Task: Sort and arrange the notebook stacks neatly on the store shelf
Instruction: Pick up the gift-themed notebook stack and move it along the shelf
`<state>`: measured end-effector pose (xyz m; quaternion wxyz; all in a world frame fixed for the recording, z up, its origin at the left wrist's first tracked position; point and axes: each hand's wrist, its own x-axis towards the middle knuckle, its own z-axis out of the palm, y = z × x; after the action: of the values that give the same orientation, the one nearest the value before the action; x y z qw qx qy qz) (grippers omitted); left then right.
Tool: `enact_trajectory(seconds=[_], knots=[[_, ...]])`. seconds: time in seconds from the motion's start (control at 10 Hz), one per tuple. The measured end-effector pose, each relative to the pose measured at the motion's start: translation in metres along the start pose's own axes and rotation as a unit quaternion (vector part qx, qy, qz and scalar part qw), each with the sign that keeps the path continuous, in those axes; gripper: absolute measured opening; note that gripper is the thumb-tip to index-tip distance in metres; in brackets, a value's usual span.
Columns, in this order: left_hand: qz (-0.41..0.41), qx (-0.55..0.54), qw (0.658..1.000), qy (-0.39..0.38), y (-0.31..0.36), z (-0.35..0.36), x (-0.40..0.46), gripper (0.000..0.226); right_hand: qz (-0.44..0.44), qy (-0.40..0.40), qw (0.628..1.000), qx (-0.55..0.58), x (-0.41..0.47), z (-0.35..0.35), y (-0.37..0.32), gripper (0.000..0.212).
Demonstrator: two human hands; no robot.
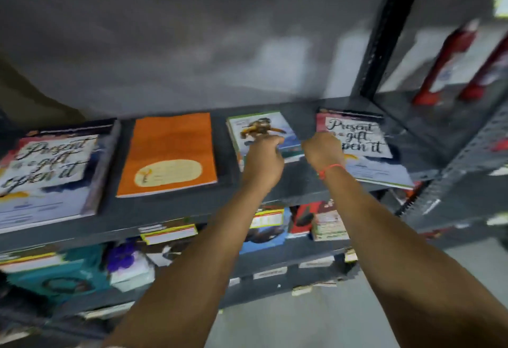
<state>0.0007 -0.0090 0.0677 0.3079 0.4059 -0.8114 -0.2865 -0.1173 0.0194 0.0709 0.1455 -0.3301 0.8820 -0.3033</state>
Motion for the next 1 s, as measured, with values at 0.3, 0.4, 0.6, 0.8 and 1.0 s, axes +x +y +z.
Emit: enact_trajectory(seconds=[0.3, 0.4, 0.6, 0.8, 1.0], knots=[[-0.091, 0.063, 0.988, -0.106, 0.033, 0.086, 0.024, 0.030, 0.142, 0.009, 0.989, -0.028, 0.042, -0.048, 0.116, 0.040], [-0.104, 0.066, 0.987, -0.101, 0.043, 0.093, 0.026, 0.028, 0.186, 0.028, 0.980, -0.062, 0.045, -0.049, 0.137, 0.044], [-0.214, 0.021, 0.965, -0.150, 0.056, 0.121, 0.019, 0.031, 0.236, 0.056, 0.970, 0.028, 0.055, -0.061, 0.166, 0.049], [-0.344, -0.161, 0.919, -0.103, 0.050, 0.117, 0.028, 0.015, 0.242, -0.035, 0.940, 0.239, 0.069, -0.078, 0.186, 0.023], [-0.364, -0.266, 0.883, -0.127, 0.050, 0.115, 0.030, 0.022, 0.289, -0.015, 0.853, 0.435, 0.058, -0.085, 0.196, 0.012]])
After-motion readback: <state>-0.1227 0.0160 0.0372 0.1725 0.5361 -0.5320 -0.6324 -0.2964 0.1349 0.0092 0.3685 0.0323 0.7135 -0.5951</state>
